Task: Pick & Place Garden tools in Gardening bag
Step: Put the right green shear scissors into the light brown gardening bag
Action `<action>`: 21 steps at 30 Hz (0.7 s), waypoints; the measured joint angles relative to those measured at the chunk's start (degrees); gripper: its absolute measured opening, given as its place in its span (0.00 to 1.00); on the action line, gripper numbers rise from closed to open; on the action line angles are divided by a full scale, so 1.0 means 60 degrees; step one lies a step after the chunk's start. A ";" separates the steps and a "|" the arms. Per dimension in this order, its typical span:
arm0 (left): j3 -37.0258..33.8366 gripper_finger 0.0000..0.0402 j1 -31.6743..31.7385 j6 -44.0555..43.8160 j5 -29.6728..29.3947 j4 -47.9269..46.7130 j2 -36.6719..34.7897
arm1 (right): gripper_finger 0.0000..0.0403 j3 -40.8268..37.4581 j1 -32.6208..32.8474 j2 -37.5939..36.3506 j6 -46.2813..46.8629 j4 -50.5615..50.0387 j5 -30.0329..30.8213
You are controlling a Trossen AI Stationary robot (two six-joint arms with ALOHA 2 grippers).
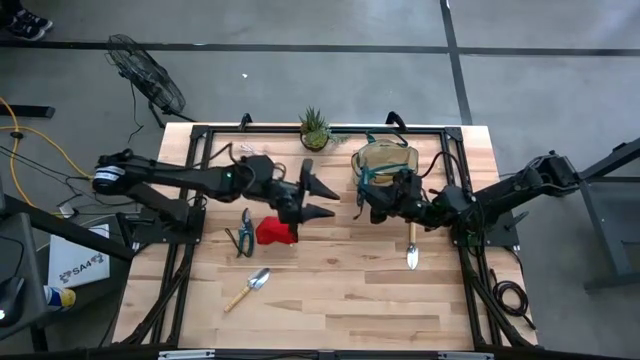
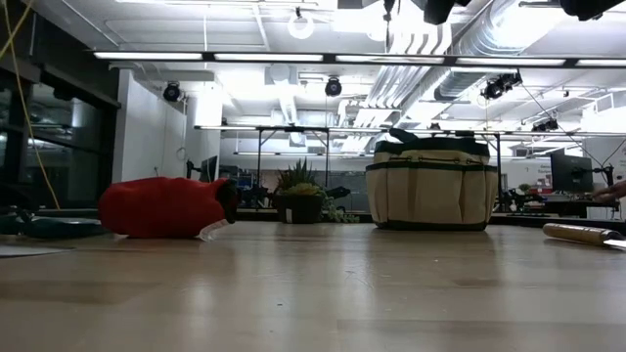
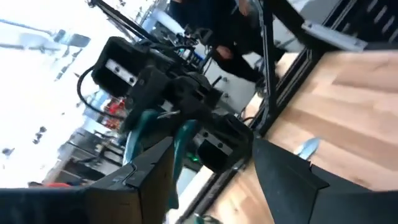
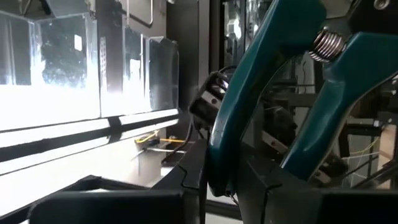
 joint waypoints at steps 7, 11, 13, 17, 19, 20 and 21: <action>0.0669 0.53 -0.0146 0.1037 -0.1022 0.0020 0.0694 | 0.10 0.0000 0.0002 0.0000 0.0075 0.0090 -0.0400; 0.0865 0.53 -0.0154 0.1757 -0.1277 0.0007 0.1044 | 0.10 0.0000 0.0007 0.0000 0.0086 0.0084 -0.0457; 0.0912 0.53 -0.0160 0.2063 -0.1244 0.0026 0.1172 | 0.10 0.0000 0.0007 0.0000 0.0084 0.0122 -0.0455; 0.1027 0.53 -0.0156 0.2334 -0.1212 0.0067 0.1445 | 0.10 0.0000 0.0011 0.0000 0.0083 0.0141 -0.0493; 0.1144 0.53 -0.0156 0.2472 -0.1217 0.0097 0.1562 | 0.10 -0.0007 0.0011 0.0000 0.0070 0.0143 -0.0493; 0.1219 0.53 -0.0156 0.2483 -0.1232 0.0101 0.1601 | 0.10 -0.0007 0.0011 0.0000 0.0065 0.0144 -0.0498; 0.1276 0.53 -0.0156 0.2489 -0.1246 0.0112 0.1654 | 0.10 -0.0007 0.0011 0.0000 0.0060 0.0145 -0.0513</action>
